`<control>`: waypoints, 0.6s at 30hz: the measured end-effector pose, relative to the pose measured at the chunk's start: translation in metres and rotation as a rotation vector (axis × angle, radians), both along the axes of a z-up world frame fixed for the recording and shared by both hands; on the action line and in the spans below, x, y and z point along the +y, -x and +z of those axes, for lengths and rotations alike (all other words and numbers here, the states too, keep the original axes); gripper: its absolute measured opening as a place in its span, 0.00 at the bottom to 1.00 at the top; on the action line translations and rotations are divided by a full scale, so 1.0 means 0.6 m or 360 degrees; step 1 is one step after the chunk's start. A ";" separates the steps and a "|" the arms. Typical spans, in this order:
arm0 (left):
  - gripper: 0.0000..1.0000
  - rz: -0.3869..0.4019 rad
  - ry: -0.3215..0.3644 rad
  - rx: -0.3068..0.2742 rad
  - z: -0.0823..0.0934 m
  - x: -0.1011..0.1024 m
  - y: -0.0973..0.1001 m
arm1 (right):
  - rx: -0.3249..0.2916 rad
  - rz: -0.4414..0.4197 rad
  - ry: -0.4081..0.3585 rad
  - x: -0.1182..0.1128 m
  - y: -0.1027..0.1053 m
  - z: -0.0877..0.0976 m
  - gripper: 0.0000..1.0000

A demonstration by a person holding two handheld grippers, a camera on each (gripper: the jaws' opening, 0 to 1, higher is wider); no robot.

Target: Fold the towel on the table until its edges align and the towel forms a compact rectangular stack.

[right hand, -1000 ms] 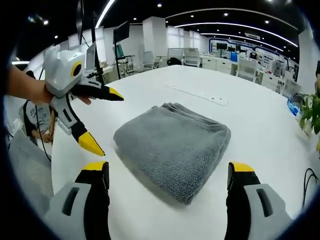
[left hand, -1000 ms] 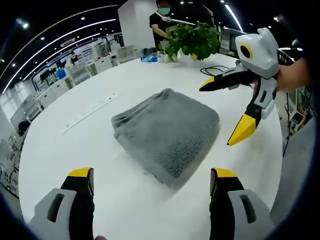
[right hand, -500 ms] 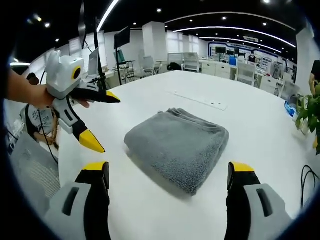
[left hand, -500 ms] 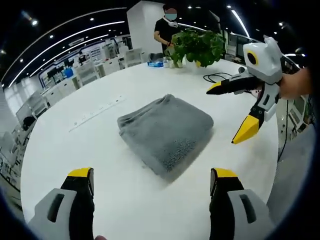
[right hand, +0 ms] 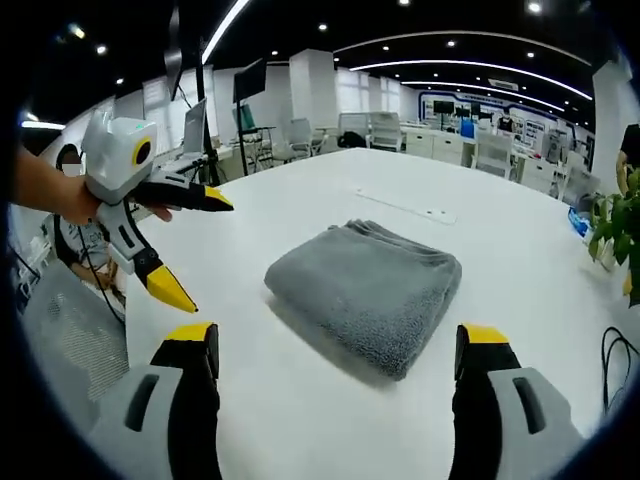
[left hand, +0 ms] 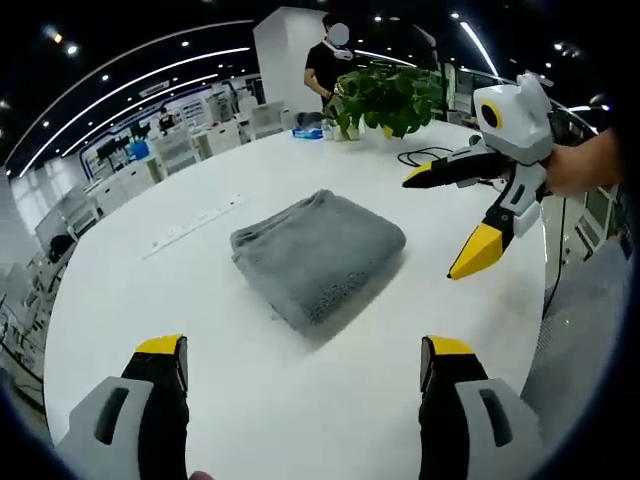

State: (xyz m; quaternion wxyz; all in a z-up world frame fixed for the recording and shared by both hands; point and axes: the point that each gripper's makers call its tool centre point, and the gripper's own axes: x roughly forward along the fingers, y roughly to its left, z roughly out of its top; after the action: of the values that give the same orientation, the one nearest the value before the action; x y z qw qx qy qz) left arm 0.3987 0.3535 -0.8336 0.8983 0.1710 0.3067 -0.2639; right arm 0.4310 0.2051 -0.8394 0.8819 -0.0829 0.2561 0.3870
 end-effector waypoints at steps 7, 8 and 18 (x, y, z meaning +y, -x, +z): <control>0.99 0.0003 0.0048 -0.0035 0.008 -0.003 0.013 | -0.0006 -0.0017 0.0016 -0.005 0.019 -0.001 0.99; 0.99 0.0003 0.0051 -0.0039 0.009 -0.003 0.015 | -0.0007 -0.0021 0.0016 -0.005 0.023 0.000 0.99; 0.99 -0.0005 0.0085 -0.0094 0.017 0.005 0.037 | -0.0035 -0.0062 0.0030 -0.014 0.050 0.017 0.99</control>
State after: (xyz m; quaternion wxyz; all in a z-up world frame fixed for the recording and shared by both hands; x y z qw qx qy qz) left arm 0.3767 0.3562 -0.8232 0.9108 0.1553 0.2726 -0.2682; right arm 0.4008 0.1970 -0.8294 0.8912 -0.0905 0.2516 0.3664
